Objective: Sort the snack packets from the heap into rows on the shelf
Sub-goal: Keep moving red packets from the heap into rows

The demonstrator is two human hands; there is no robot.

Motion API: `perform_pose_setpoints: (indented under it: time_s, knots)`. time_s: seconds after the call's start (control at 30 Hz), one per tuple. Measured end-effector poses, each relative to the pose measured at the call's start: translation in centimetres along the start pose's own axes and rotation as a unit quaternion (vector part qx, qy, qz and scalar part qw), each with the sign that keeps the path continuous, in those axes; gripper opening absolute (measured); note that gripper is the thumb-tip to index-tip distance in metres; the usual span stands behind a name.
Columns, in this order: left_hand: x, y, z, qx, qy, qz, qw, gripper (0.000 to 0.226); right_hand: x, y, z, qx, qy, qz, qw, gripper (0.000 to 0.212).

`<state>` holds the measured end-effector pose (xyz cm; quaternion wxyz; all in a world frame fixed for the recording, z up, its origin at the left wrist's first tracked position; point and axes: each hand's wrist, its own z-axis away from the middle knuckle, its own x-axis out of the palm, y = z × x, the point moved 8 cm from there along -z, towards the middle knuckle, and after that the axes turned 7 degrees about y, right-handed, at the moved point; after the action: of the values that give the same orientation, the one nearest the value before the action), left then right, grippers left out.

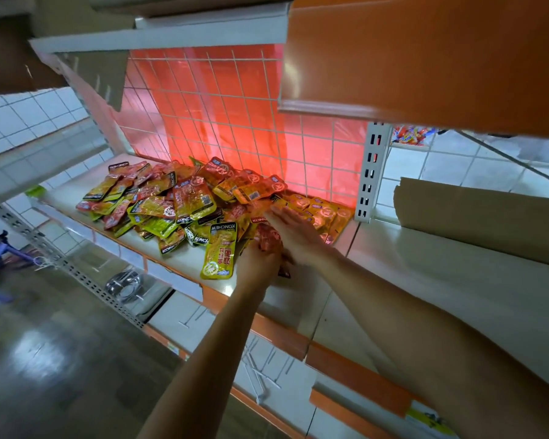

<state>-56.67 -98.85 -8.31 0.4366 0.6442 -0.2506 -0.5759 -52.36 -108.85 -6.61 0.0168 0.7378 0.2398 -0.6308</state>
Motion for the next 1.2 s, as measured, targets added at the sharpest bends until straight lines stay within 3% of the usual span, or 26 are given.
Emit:
perform_pose_setpoints:
  time_s: [0.1, 0.2, 0.37, 0.57, 0.73, 0.93, 1.07, 1.2]
  knots:
    - [-1.7, -0.8, 0.5, -0.025, 0.032, 0.026, 0.999, 0.031, 1.4, -0.5, 0.1, -0.013, -0.047, 0.028, 0.998, 0.082]
    - [-3.2, -1.7, 0.5, -0.062, 0.083, 0.047, 0.994, 0.034, 1.4, -0.8, 0.9, 0.005, -0.023, 0.053, 0.998, 0.082]
    - [-3.5, -1.9, 0.5, -0.061, 0.124, 0.097, 0.986, 0.020, 0.2, -1.1, 2.8, 0.047, 0.075, 0.106, 0.990, 0.045]
    - [-1.8, -1.8, 1.0, -0.057, 0.092, 0.106, 0.989, 0.034, -0.8, -0.2, 5.0, 0.121, 0.131, 0.051, 0.983, 0.029]
    - [-0.6, -0.8, 1.5, -0.025, 0.057, 0.092, 0.994, 0.012, -1.4, 1.9, 6.1, 0.192, 0.144, 0.026, 0.970, 0.028]
    - [1.4, 0.5, 2.4, 0.011, -0.022, 0.096, 0.995, 0.017, -0.3, 3.6, 6.9, 0.242, 0.041, -0.038, 0.969, 0.043]
    - [2.0, 1.5, 3.4, 0.024, -0.041, 0.144, 0.988, 0.013, -1.6, 3.7, 7.6, 0.244, 0.118, -0.165, 0.948, 0.027]
    - [3.0, 1.9, 4.5, 0.029, -0.050, 0.146, 0.988, 0.014, -2.0, 4.2, 9.2, 0.282, 0.153, -0.244, 0.915, 0.027]
